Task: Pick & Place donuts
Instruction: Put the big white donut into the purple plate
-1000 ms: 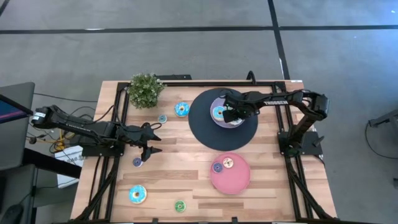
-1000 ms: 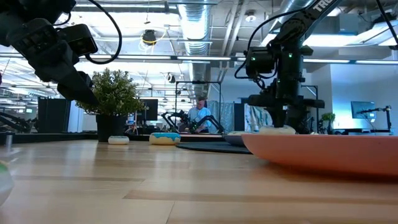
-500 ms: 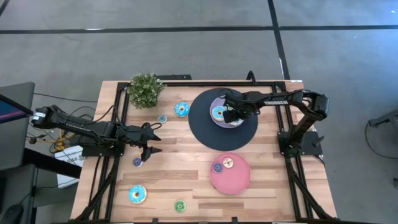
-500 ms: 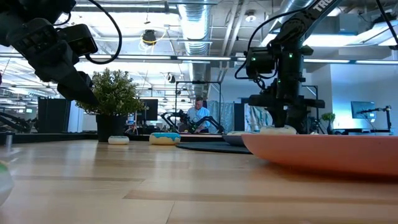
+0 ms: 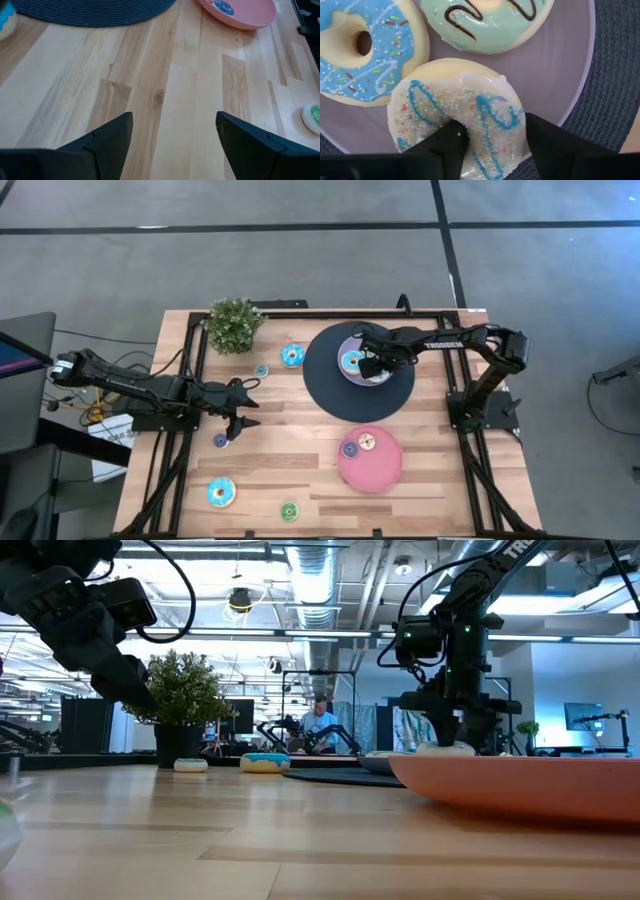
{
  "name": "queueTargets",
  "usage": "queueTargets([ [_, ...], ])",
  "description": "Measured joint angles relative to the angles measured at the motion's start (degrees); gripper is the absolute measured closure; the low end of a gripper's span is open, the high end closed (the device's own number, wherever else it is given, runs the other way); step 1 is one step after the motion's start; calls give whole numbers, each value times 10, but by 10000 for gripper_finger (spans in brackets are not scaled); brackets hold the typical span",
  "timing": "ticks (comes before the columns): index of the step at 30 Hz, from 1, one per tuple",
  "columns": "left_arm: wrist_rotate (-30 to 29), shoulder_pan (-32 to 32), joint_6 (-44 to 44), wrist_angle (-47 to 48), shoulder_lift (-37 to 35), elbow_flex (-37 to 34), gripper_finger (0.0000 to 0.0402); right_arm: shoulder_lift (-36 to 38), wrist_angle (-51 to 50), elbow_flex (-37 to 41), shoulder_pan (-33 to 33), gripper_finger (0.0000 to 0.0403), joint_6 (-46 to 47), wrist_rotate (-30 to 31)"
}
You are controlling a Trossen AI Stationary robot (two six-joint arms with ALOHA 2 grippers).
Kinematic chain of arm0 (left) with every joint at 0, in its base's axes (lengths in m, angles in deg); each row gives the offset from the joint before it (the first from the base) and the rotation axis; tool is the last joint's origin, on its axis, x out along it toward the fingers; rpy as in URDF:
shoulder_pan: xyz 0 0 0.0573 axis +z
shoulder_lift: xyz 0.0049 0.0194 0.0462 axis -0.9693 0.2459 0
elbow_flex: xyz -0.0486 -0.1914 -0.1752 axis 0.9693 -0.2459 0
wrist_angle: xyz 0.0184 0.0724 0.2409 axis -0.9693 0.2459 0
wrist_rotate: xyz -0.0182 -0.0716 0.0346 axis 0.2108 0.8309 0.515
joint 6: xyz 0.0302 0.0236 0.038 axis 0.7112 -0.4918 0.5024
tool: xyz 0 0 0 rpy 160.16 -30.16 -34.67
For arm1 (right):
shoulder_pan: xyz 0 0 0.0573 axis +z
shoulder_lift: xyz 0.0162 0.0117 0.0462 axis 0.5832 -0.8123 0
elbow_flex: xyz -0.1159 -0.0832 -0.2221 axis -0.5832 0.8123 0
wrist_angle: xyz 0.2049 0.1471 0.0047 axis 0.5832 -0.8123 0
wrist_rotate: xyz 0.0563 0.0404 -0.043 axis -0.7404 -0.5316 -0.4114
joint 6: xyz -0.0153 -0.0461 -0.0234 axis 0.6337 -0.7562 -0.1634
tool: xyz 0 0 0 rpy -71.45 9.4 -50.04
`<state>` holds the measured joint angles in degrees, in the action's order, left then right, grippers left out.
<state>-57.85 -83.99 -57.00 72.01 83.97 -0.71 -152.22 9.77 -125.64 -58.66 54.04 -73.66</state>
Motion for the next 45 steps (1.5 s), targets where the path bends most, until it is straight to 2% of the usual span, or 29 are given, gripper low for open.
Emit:
queueTargets([
  [8, 0, 0, 0, 0, 0, 0, 123, 5, -23, -10, 0, 163, -1, -1],
  [15, 0, 0, 0, 0, 0, 0, 123, 6, -80, -77, 0, 164, -24, 15],
  [23, 0, 0, 0, 0, 0, 0, 123, -1, -136, -79, 0, 170, -11, 40],
  [27, 0, 0, 0, 0, 0, 0, 123, 0, -129, -74, 1, 170, 0, 77],
  [35, 4, 0, -2, 0, 0, 0, 123, 0, -87, -68, 5, 171, -38, 37],
  [38, 4, 0, -2, 0, 0, 0, 123, 0, -102, -68, 5, 171, -14, 60],
  [40, 5, 0, -2, 0, 0, 0, 123, 0, -87, -64, 8, 171, -40, 47],
  [43, 5, 0, -2, 0, 0, 0, 123, 0, -85, -51, 15, 171, -19, 58],
  [45, 5, 0, -2, 0, 0, 0, 123, -1, -73, -45, 17, 171, -48, 49],
])
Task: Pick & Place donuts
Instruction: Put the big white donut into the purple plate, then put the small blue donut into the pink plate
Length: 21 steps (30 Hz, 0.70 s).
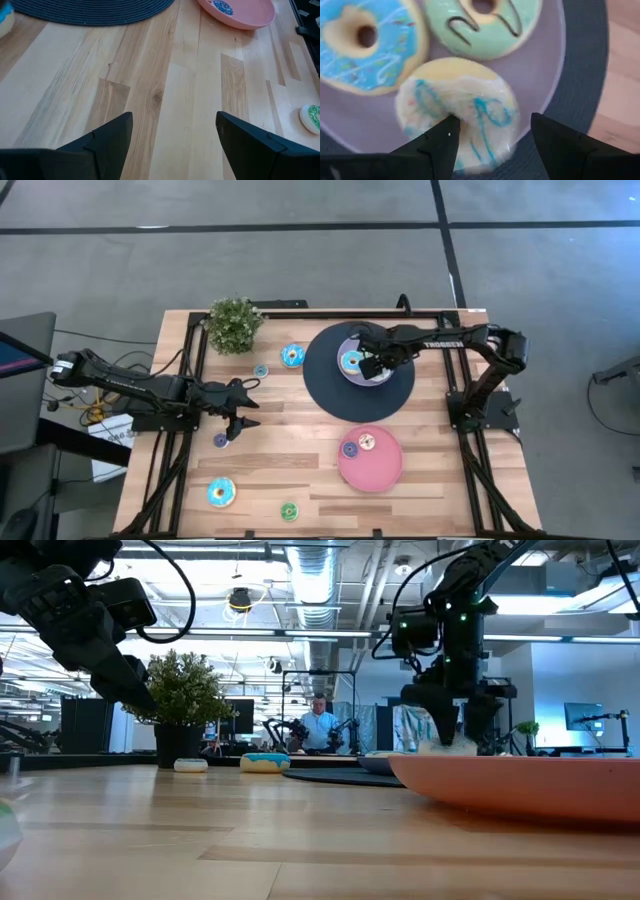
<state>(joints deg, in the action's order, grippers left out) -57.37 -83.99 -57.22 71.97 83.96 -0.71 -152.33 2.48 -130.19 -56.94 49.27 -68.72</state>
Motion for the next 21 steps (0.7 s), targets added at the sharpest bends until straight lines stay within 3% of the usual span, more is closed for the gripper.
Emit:
queueTargets([
  [2, 0, 0, 0, 0, 0, 0, 123, 2, -4, 5, 2, 171, 32, 19],
  [5, 0, 0, 0, 0, 0, 0, 123, 0, 30, 22, 6, 171, -7, -12],
  [9, 0, 0, 0, 0, 0, 0, 123, 0, 39, 36, 6, 171, 9, -11],
  [21, 0, 0, 0, 0, 0, 0, 123, 3, 43, 13, 6, 171, -21, 2],
])
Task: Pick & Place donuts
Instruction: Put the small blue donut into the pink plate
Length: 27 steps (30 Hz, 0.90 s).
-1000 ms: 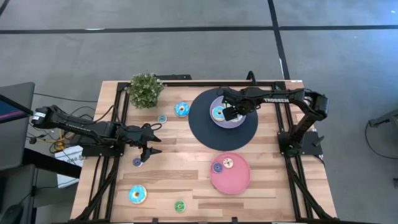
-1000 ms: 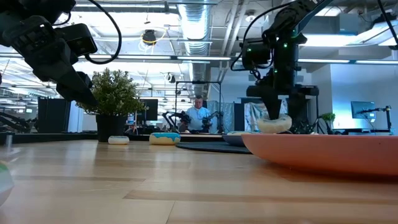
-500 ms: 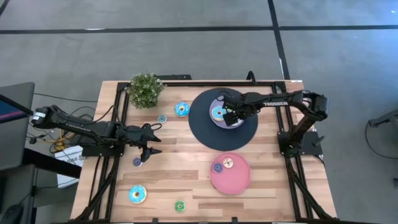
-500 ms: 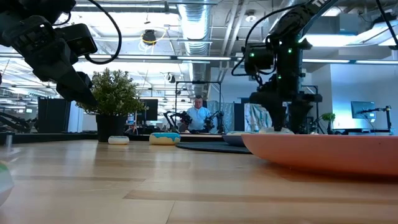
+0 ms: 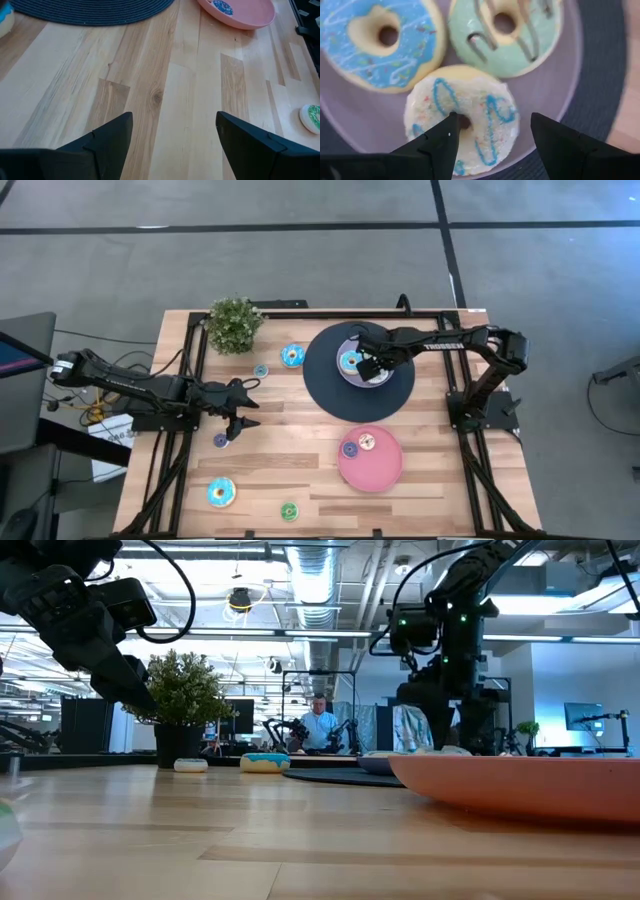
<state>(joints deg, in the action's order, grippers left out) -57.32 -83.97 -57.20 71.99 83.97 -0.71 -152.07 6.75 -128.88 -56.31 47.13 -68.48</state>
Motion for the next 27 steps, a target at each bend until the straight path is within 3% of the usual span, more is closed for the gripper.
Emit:
queueTargets([
  [9, -1, 0, 0, 0, 0, 0, 123, 7, -4, -1, -3, 171, -5, -22],
  [17, -22, 0, -32, 0, 0, 0, 123, 103, -4, 1, 19, 171, -30, -19],
  [21, -47, 0, -40, 0, 0, 0, 123, 166, -1, 25, 76, 171, -22, -3],
  [27, -96, 0, -20, -1, 0, 0, 123, 241, 7, 103, 238, 171, 99, 85],
])
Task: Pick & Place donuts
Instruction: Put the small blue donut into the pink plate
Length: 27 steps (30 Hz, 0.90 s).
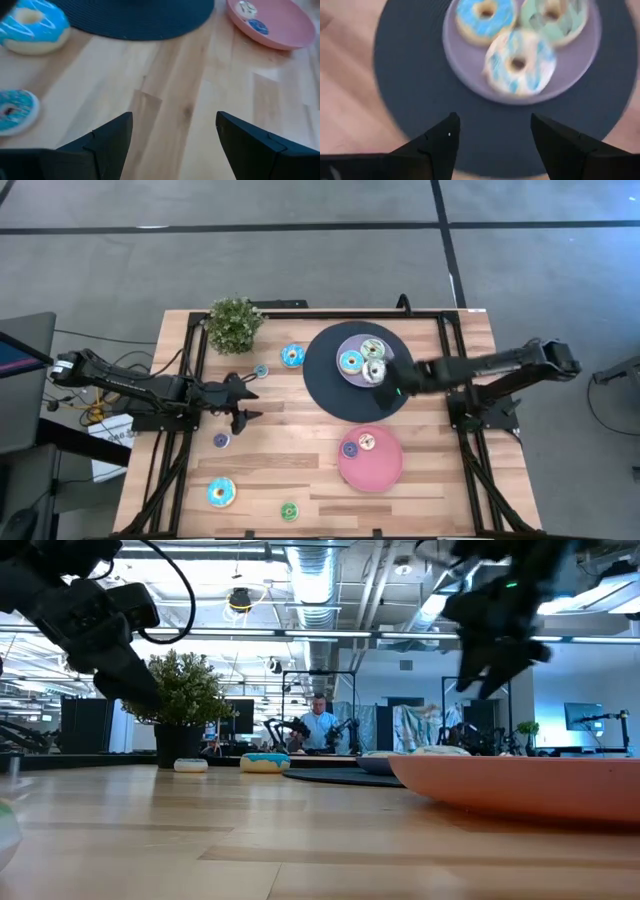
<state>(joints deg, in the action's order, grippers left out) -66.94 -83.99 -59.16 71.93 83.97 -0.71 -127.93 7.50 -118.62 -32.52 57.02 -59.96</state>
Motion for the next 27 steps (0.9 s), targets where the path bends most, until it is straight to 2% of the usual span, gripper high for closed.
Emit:
queueTargets([
  [7, -30, 0, 57, -22, 0, 0, 123, 52, 91, 102, 200, 171, 124, 81],
  [12, -31, 0, 107, -79, 0, 0, 123, 64, 152, 140, 279, 171, 76, 118],
  [17, -64, 0, 109, -137, 8, 1, 123, 67, 183, 164, 297, 171, -15, 135],
  [22, -110, 0, 74, -138, 53, 14, 123, 78, 214, 209, 276, 171, -97, 128],
  [27, -148, 0, 36, -124, 123, 50, 123, 96, 225, 227, 248, 171, -122, 68],
])
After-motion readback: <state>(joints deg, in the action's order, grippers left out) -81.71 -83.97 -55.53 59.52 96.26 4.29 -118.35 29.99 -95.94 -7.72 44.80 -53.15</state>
